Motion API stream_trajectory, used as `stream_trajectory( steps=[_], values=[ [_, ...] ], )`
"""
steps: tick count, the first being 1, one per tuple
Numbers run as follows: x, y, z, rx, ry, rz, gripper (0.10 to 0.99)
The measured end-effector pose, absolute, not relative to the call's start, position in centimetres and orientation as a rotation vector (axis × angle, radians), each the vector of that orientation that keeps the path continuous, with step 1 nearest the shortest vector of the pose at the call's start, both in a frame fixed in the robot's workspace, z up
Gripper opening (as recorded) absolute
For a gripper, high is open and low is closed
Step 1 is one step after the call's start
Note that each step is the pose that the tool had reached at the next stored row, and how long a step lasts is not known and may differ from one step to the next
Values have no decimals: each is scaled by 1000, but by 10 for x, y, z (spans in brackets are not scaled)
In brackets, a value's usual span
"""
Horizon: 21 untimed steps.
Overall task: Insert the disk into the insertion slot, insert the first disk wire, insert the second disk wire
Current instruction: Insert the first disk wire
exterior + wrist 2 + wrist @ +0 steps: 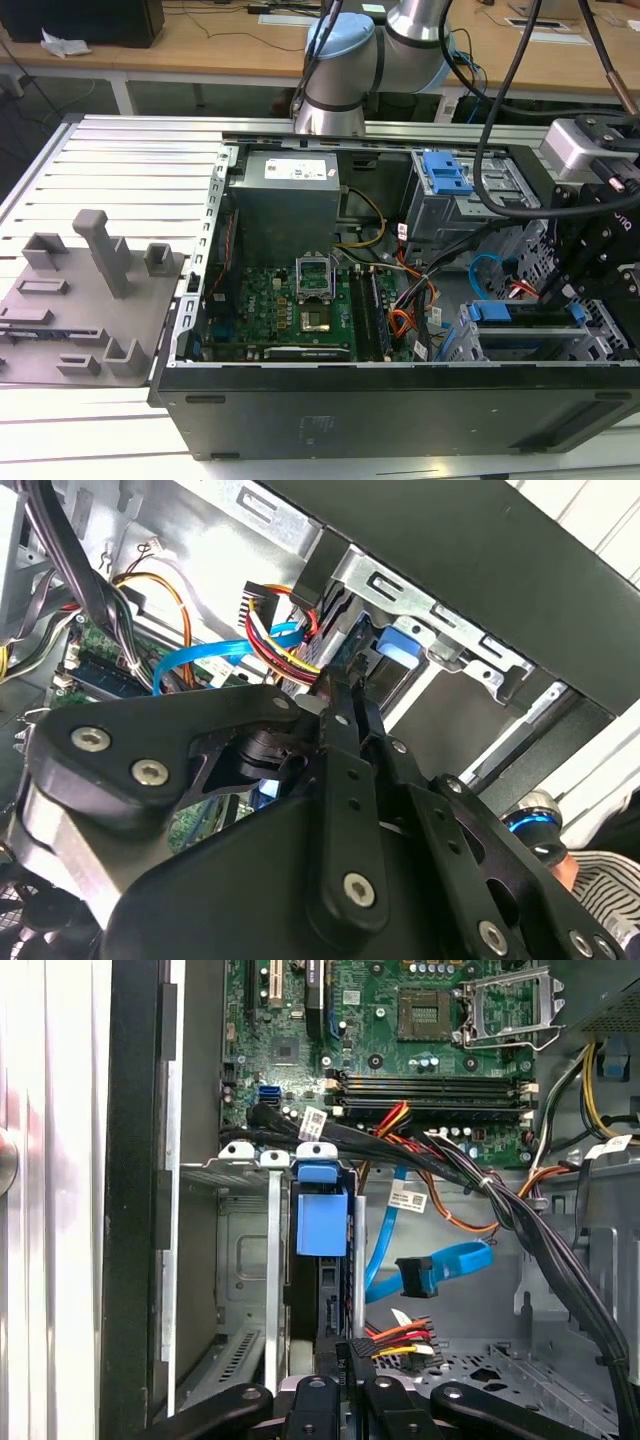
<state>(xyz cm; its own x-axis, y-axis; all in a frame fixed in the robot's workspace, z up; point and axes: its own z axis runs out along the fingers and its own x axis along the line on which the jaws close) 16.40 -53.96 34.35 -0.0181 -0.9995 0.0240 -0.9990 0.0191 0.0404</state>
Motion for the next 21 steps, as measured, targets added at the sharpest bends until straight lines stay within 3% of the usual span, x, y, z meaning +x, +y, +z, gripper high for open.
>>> stream_trajectory(
  steps=[21],
  values=[
    [162, -547, 345, 2192, -2228, -62, 161]
  ],
)
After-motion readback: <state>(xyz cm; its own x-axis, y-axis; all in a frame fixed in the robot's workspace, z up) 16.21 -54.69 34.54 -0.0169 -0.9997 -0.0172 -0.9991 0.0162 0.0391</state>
